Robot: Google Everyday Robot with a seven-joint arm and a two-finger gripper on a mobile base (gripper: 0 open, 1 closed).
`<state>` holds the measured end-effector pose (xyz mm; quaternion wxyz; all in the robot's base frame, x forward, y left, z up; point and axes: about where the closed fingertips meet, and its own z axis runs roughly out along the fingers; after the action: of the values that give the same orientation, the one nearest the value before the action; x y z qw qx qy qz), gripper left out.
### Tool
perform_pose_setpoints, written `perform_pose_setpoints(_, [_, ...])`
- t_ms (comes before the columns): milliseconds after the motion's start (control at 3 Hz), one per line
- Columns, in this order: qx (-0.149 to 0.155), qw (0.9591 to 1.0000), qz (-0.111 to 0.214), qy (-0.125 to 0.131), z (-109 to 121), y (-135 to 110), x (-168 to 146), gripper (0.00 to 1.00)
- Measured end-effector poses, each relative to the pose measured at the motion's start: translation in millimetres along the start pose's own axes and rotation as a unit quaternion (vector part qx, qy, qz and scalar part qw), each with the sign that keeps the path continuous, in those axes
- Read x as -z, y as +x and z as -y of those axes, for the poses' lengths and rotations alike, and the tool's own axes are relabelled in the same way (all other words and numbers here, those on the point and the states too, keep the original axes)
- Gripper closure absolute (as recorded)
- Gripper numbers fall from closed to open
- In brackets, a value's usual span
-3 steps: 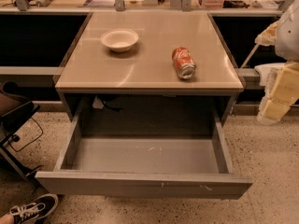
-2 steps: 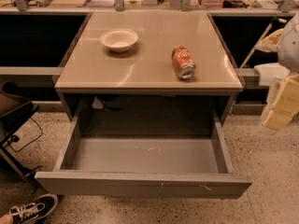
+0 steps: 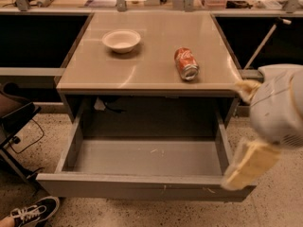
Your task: Close top drawer
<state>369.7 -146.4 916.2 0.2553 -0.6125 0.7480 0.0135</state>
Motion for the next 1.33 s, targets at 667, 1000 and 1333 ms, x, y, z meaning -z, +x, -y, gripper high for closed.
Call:
perform_pose_setpoints(667, [-0.057,0.9976,0.001,-0.038,-76.5,31.9,-148.2,0.0])
perform_pose_setpoints(1000, [-0.105,0.9911,-0.043,-0.07,-121.0,98.3,-229.0,0.0])
perform_pose_setpoints(1333, [-0.113,0.9888,-0.055,-0.081,-133.7,110.2,-241.1,0.0])
